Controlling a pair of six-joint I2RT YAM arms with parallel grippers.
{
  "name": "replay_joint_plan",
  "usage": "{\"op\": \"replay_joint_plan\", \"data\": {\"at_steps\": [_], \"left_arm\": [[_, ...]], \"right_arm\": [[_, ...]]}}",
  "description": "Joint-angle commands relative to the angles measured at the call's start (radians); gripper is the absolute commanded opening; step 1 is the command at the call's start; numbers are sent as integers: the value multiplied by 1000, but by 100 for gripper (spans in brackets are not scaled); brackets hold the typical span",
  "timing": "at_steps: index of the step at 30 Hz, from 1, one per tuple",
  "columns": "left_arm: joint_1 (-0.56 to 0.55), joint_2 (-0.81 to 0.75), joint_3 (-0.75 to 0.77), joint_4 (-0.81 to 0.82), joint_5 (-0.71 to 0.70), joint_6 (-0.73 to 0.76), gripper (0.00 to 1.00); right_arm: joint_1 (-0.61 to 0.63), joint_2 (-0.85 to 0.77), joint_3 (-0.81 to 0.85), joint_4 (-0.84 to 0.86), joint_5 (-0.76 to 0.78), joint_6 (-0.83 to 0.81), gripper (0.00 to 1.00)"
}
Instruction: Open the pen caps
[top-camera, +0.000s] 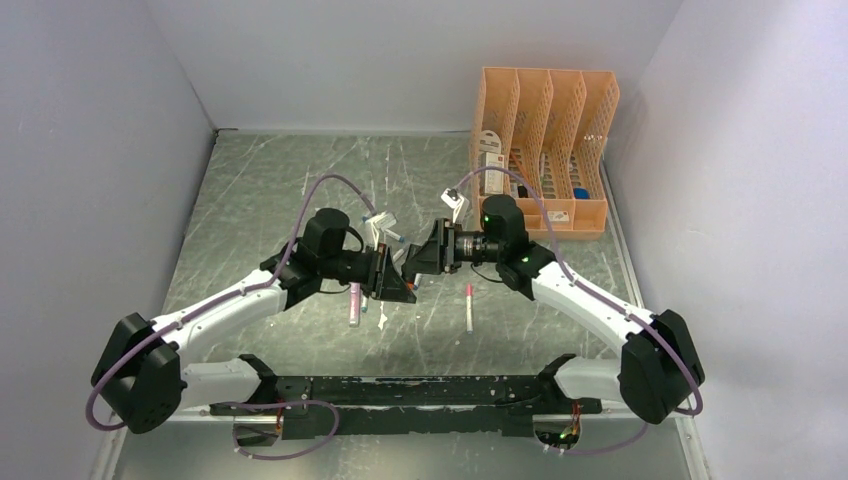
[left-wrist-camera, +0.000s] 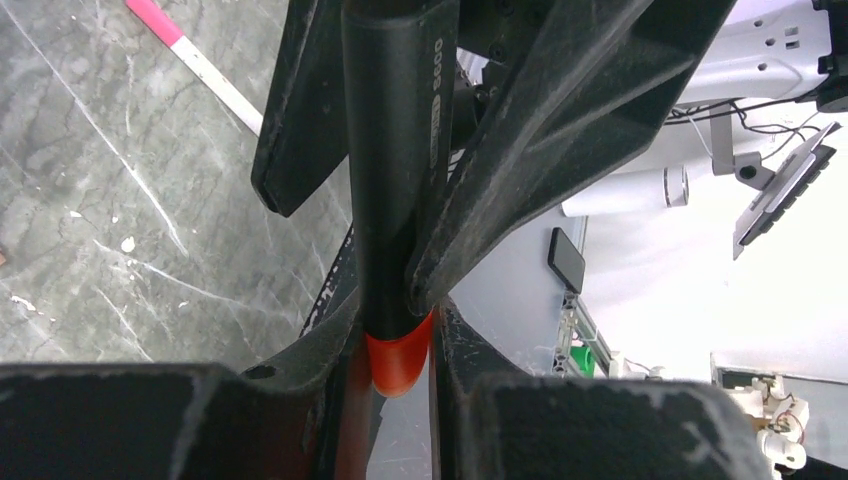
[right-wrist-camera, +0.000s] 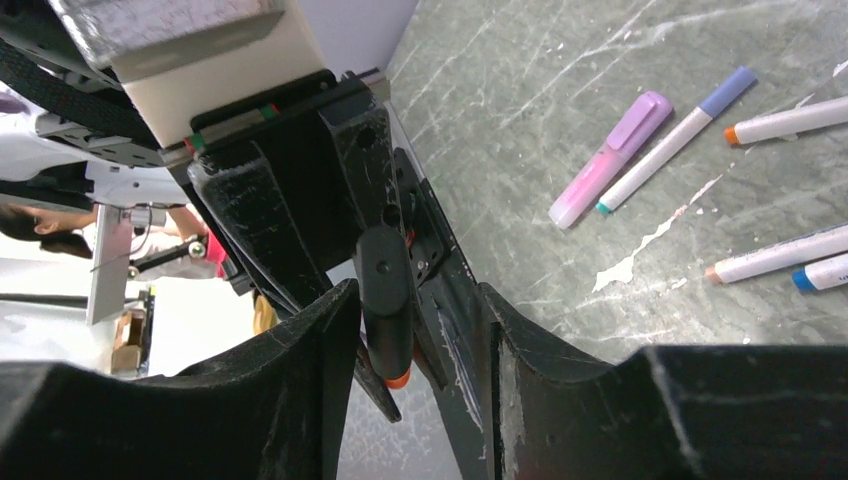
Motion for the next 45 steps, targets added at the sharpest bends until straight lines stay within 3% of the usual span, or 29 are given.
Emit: {"op": "replay_joint_plan", "data": {"at_steps": [1, 14, 21, 23, 26, 27, 31, 38, 45], "left_arm": [[-10, -15, -15, 61, 49, -18, 7], [-11, -26, -8, 62, 23, -23, 7], [-11, -29, -8, 72, 15, -29, 8], [-11, -31, -8, 73, 11, -31, 16], [-11, -48, -19, 98, 7, -46, 49], [-10, -59, -25, 115, 6, -58, 55], [-11, -91, -50, 187, 15, -95, 66], [-11, -119, -83, 260, 35, -134, 58], [-10, -111, -116, 354, 56, -183, 36]], "right_arm": [[7, 11, 17, 63, 14, 26, 43], [49, 17, 1, 83, 28, 42, 36], [50, -2, -13, 75, 40, 40, 9], [50, -6, -12, 75, 40, 43, 3], [49, -14, -14, 108, 34, 67, 0], [48, -15, -15, 125, 26, 81, 0], [42, -4, -37, 232, -4, 167, 0], [-12, -1, -143, 494, -53, 356, 0], [-35, -8, -206, 642, -57, 456, 0]]}}
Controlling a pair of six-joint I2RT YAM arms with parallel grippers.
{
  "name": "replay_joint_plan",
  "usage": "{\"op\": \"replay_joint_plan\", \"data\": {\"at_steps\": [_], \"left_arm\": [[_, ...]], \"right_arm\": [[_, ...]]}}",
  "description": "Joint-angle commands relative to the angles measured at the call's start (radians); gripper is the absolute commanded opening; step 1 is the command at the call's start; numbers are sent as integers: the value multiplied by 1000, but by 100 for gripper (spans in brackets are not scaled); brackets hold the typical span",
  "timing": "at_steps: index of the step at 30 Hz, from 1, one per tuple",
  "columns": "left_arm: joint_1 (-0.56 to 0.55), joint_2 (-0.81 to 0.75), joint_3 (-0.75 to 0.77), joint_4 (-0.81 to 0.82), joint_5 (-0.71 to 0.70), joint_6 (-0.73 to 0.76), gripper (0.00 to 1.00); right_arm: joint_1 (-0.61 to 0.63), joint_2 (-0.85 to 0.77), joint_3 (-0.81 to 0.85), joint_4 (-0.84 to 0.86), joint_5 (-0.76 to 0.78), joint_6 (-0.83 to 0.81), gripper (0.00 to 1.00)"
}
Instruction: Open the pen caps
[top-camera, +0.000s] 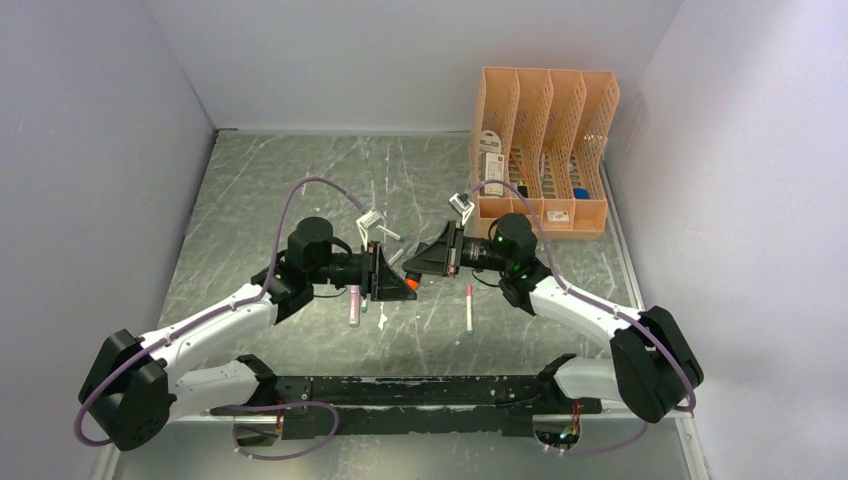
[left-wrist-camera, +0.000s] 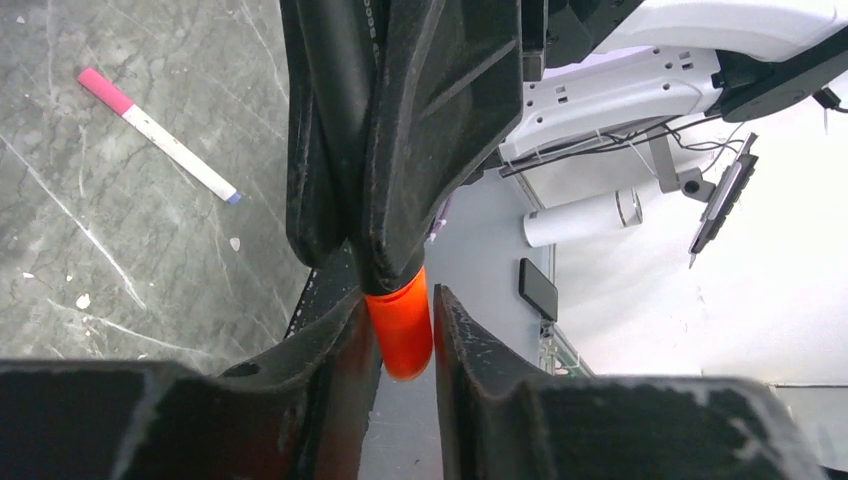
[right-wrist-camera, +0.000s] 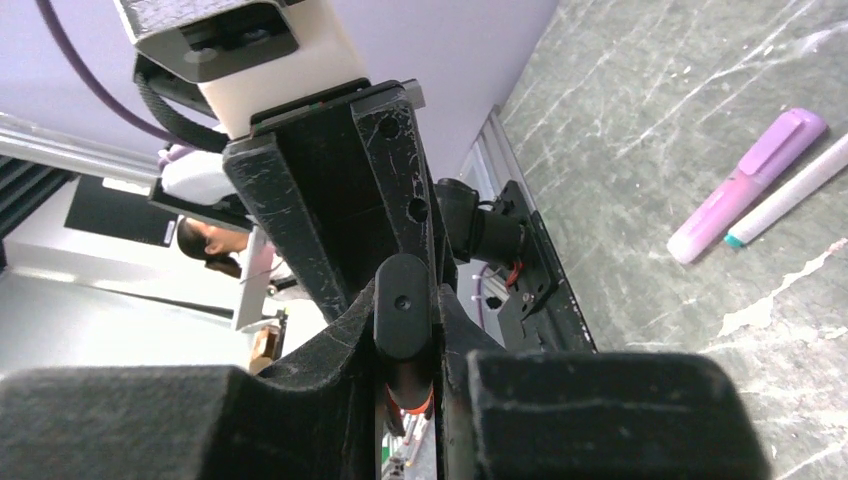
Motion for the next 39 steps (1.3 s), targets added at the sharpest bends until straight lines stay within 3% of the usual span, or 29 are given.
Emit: {"op": "replay_joint_plan", "data": {"at_steps": [1, 5, 11, 15, 20, 21, 23, 24, 39], "left_arm": [[-7, -13, -20, 139, 50, -54, 33], [-6, -3, -30, 175, 49, -80, 35], [-7, -1, -29, 183, 31, -91, 53], [-7, 1, -28, 186, 25, -95, 57], [-6, 9, -26, 192, 27, -96, 47], [-7, 12, -27, 200, 29, -99, 39], [-7, 20, -30, 216, 32, -108, 10], [-6, 24, -31, 221, 32, -112, 7], [-7, 45, -64, 289, 84, -143, 7]], "right_arm": [[-16, -16, -21, 138, 5, 73, 0], [-15, -24, -32, 142, 21, 79, 0], [-16, -39, -33, 110, 39, 62, 0], [-14, -41, -30, 102, 42, 56, 0], [-14, -36, -27, 100, 45, 55, 0], [-13, -36, -24, 95, 46, 52, 0], [-12, -38, -19, 80, 50, 44, 0], [-11, -38, -15, 72, 51, 39, 0], [-69, -64, 65, -147, 85, -109, 0]]}}
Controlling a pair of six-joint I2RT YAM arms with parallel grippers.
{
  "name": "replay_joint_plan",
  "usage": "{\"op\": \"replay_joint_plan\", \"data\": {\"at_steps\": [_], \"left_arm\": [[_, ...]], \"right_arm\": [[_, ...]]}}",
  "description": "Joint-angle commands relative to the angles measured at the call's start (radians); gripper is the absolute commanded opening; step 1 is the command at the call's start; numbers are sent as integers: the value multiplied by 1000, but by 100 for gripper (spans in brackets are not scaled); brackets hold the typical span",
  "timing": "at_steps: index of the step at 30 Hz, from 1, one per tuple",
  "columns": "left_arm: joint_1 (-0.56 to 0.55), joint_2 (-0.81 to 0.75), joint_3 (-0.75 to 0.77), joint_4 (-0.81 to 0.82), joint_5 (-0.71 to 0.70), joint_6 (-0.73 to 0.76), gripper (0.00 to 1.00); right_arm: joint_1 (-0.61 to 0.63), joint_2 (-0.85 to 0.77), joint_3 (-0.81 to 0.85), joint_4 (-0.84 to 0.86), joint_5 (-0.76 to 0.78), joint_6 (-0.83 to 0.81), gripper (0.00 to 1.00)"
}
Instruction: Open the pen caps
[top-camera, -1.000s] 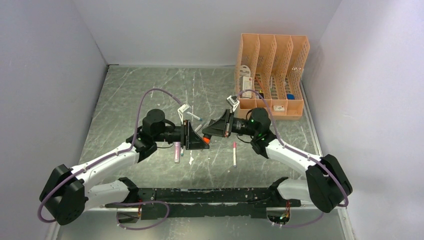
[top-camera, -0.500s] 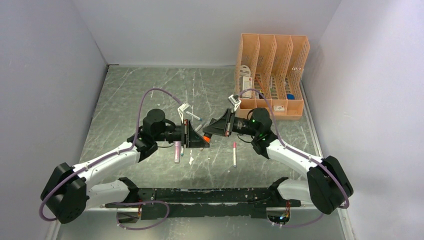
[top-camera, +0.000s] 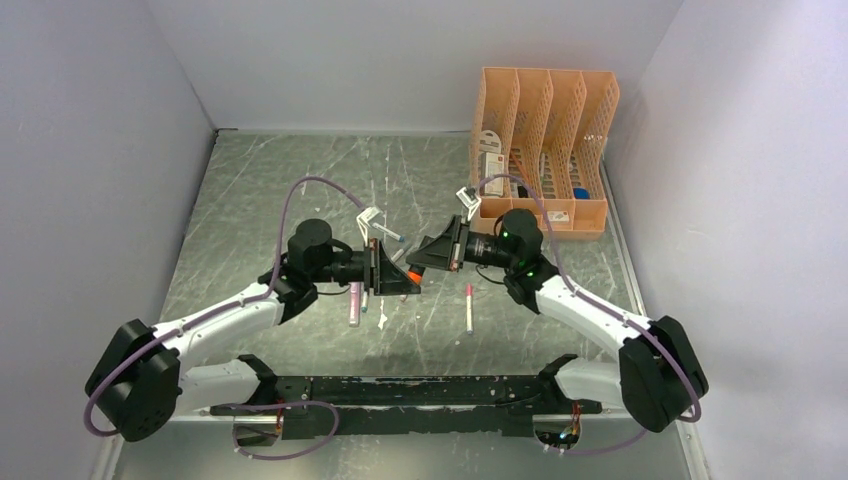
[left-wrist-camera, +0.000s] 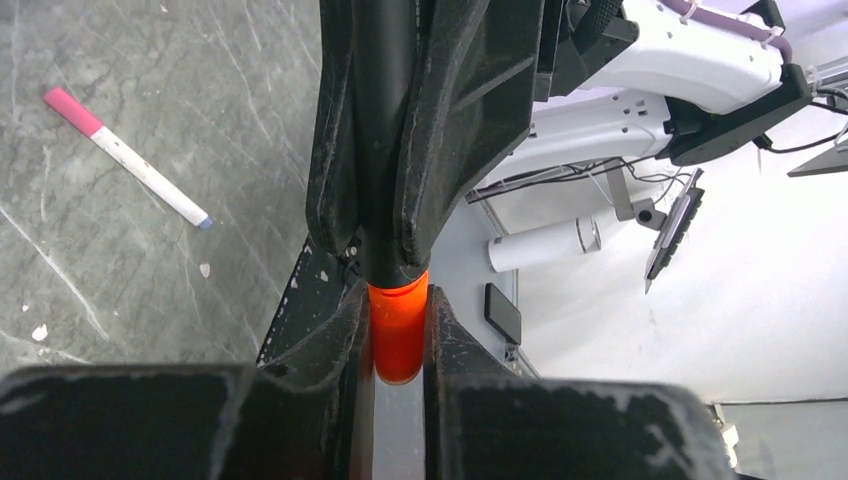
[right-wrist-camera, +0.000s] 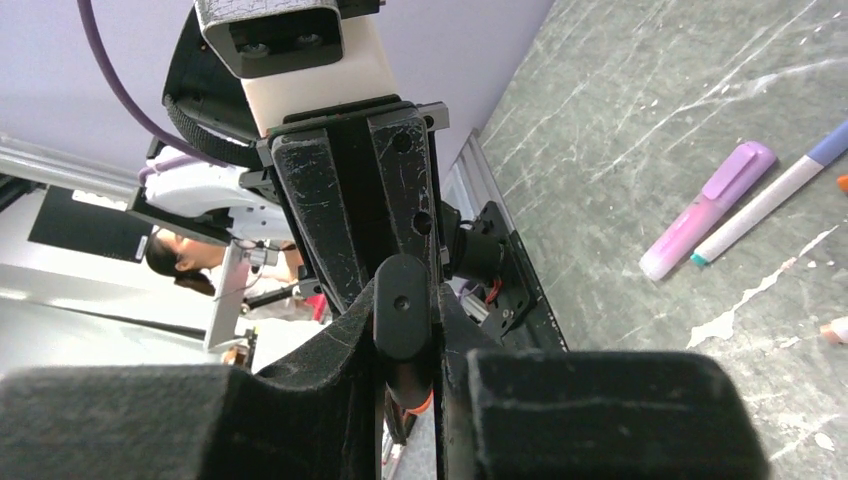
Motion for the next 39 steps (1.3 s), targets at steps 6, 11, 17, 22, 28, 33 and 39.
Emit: {"op": "replay_joint_plan", "data": {"at_steps": [6, 11, 17, 22, 28, 33, 39], "left_arm": [[-16, -35, -88, 113, 99, -20, 7], [-45, -65, -140, 119, 95, -25, 7], [-48, -100, -130, -34, 26, 52, 7], [-47, -66, 44, -522, -282, 291, 7], [0, 67, 274, -818, -612, 415, 7], [91, 197, 409, -926, -779, 477, 7], [216, 285, 458, -906, -843, 524, 7]], "right_arm": [[-224, -12, 92, -107, -39, -50, 0], [-296, 39, 166, -85, -77, -44, 0], [-297, 108, 287, -318, -90, -224, 0], [-283, 208, 511, -843, 128, -616, 0], [-238, 354, 659, -1090, 371, -818, 0], [-139, 475, 738, -1162, 575, -852, 0], [-99, 602, 835, -1144, 631, -831, 0]]}}
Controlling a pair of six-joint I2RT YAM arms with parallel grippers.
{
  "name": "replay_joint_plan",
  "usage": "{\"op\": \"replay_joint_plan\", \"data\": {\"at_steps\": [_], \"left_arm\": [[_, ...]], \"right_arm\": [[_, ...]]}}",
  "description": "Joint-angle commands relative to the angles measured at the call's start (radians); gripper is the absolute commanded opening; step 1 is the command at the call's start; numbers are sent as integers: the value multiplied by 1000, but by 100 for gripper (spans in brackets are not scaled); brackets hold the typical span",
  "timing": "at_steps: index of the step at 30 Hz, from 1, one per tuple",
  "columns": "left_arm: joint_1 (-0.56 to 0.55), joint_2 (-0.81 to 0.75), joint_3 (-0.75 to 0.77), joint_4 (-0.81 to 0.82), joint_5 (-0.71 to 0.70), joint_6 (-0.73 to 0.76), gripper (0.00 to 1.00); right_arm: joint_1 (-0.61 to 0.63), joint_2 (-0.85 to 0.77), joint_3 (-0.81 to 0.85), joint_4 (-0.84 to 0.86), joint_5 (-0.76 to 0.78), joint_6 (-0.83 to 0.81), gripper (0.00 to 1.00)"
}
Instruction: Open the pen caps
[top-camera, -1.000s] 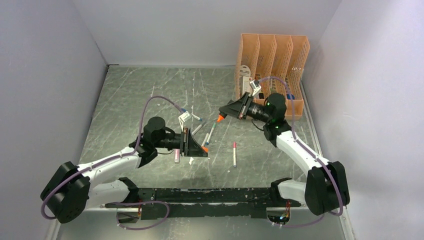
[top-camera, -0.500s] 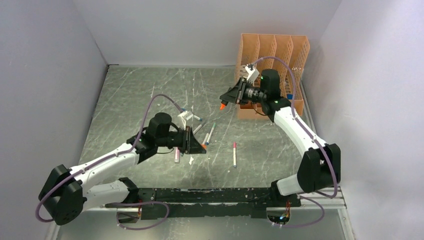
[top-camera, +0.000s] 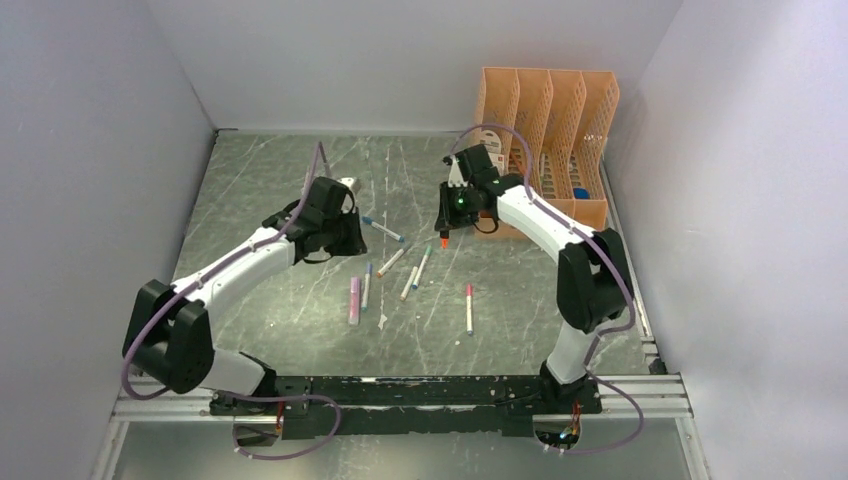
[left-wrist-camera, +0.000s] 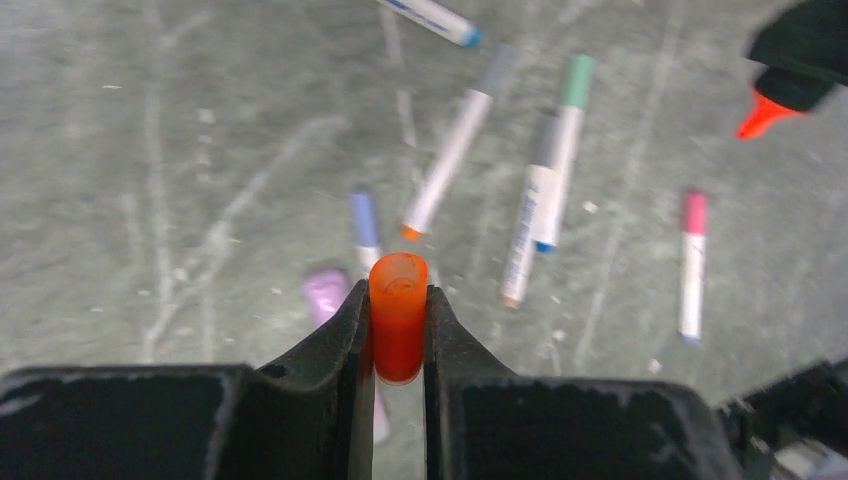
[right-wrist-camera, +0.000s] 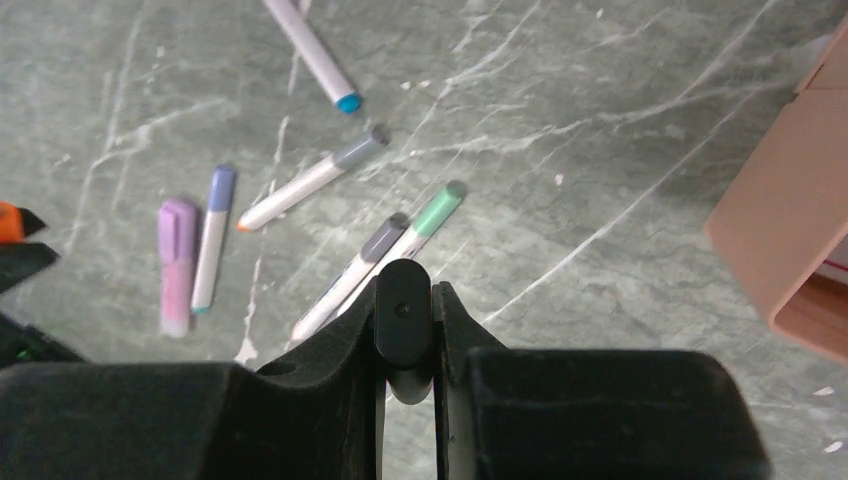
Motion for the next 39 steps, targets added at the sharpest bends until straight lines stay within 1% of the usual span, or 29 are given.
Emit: {"op": "replay_joint_plan", "data": {"at_steps": [1, 5, 9, 11, 16, 20, 25, 32, 39], "left_arm": [[76, 68, 68, -56, -111, 78, 7], [117, 182, 143, -72, -124, 107, 7], [123, 275, 217, -80, -133, 103, 7], [124, 315, 247, -83, -146, 95, 7], [125, 403, 327, -95, -189, 84, 7], [125, 459, 388, -111, -196, 85, 8], [125, 516, 427, -121, -174, 86, 9], [125, 532, 402, -107, -165, 85, 10], [125, 532, 393, -105, -162, 84, 9]], "right_arm": [[15, 82, 103, -30, 105, -17, 0], [23, 183, 186, -33, 110, -14, 0], [25, 259, 266, -41, 104, -12, 0], [26, 304, 286, -43, 96, -11, 0], [27, 350, 303, -30, 75, -5, 0], [26, 370, 308, -32, 66, -6, 4], [25, 373, 288, -20, 54, -4, 8], [24, 362, 249, -4, 55, -3, 20], [18, 366, 234, 4, 59, -1, 29]]}}
